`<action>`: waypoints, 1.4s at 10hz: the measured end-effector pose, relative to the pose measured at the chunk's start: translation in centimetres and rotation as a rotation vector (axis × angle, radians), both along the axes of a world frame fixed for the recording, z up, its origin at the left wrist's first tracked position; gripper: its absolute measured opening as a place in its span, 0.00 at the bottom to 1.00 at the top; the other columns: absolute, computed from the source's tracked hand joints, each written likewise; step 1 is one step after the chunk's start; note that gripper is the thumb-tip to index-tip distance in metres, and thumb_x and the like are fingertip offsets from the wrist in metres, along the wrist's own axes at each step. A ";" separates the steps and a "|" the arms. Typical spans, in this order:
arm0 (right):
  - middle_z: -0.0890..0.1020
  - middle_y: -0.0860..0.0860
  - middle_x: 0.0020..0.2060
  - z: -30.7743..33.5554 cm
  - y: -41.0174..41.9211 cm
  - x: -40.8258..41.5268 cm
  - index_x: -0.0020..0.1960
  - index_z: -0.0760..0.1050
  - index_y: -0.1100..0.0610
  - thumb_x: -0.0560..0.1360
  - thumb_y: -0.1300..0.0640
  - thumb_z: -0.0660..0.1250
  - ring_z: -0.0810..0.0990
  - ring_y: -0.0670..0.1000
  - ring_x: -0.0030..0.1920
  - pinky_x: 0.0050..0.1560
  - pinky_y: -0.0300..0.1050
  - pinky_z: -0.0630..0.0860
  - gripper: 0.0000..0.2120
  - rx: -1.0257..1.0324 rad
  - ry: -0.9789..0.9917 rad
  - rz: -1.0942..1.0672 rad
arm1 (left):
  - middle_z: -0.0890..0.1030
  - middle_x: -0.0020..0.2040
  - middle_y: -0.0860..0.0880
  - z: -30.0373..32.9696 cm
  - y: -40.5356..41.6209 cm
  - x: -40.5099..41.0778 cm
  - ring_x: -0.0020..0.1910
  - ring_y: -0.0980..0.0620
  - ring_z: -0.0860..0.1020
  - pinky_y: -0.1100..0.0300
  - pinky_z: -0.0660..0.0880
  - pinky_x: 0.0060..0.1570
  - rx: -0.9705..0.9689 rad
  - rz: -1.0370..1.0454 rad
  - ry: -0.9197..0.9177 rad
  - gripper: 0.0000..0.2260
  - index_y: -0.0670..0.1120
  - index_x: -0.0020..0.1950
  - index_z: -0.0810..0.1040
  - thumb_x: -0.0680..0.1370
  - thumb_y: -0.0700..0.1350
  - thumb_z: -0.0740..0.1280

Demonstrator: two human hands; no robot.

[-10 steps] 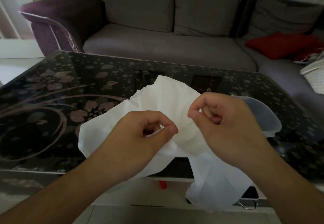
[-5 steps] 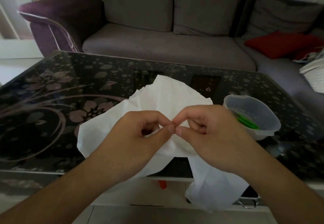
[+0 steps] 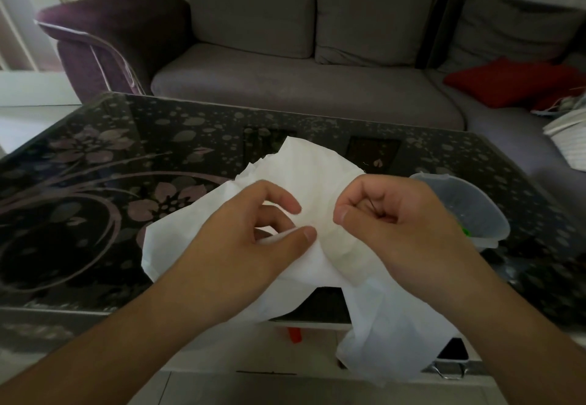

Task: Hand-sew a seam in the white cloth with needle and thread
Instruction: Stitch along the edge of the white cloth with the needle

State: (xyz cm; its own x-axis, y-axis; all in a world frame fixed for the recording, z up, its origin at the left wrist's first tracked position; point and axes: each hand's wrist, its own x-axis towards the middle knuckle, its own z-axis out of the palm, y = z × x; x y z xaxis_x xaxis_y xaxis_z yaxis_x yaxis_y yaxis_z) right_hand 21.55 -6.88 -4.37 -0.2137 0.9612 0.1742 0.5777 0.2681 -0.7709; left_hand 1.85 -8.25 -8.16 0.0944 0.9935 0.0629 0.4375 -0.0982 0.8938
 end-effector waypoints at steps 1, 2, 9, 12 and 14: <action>0.77 0.48 0.26 0.1 0.0 0.0 0.40 0.81 0.50 0.79 0.58 0.69 0.75 0.43 0.29 0.36 0.27 0.73 0.10 0.001 0.014 -0.010 | 0.84 0.47 0.62 -0.1 0.0 -0.2 0.48 0.63 0.81 0.71 0.72 0.44 -0.008 -0.067 0.043 0.06 0.57 0.46 0.83 0.77 0.57 0.71; 0.76 0.50 0.26 0.2 0.0 -0.1 0.39 0.81 0.51 0.78 0.59 0.69 0.74 0.43 0.28 0.34 0.27 0.72 0.10 -0.007 0.040 0.012 | 0.86 0.47 0.59 0.1 -0.1 -0.4 0.49 0.59 0.83 0.65 0.74 0.48 -0.053 -0.146 -0.028 0.05 0.57 0.48 0.86 0.79 0.54 0.70; 0.70 0.53 0.27 0.5 1.7 1.2 0.44 0.81 0.58 0.86 0.63 0.55 0.64 0.48 0.26 0.27 0.42 0.60 0.19 -0.304 0.340 0.045 | 0.86 0.44 0.44 0.8 0.1 -1.1 0.49 0.44 0.84 0.50 0.78 0.53 -0.086 -0.129 -0.235 0.08 0.56 0.54 0.88 0.81 0.47 0.69; 0.70 0.56 0.28 0.4 1.3 2.1 0.56 0.83 0.59 0.86 0.58 0.55 0.62 0.51 0.25 0.26 0.44 0.57 0.17 -0.271 0.718 0.022 | 0.87 0.46 0.50 0.5 0.5 -1.6 0.49 0.50 0.86 0.48 0.81 0.57 -0.067 -0.041 -0.223 0.09 0.56 0.53 0.88 0.82 0.46 0.68; 0.62 0.52 0.27 0.3 1.7 2.8 0.57 0.81 0.60 0.86 0.57 0.55 0.56 0.49 0.26 0.27 0.46 0.52 0.16 -0.212 0.794 -0.087 | 0.87 0.47 0.51 0.5 0.6 -1.7 0.51 0.50 0.85 0.42 0.80 0.62 -0.040 -0.012 -0.217 0.08 0.57 0.53 0.87 0.81 0.48 0.69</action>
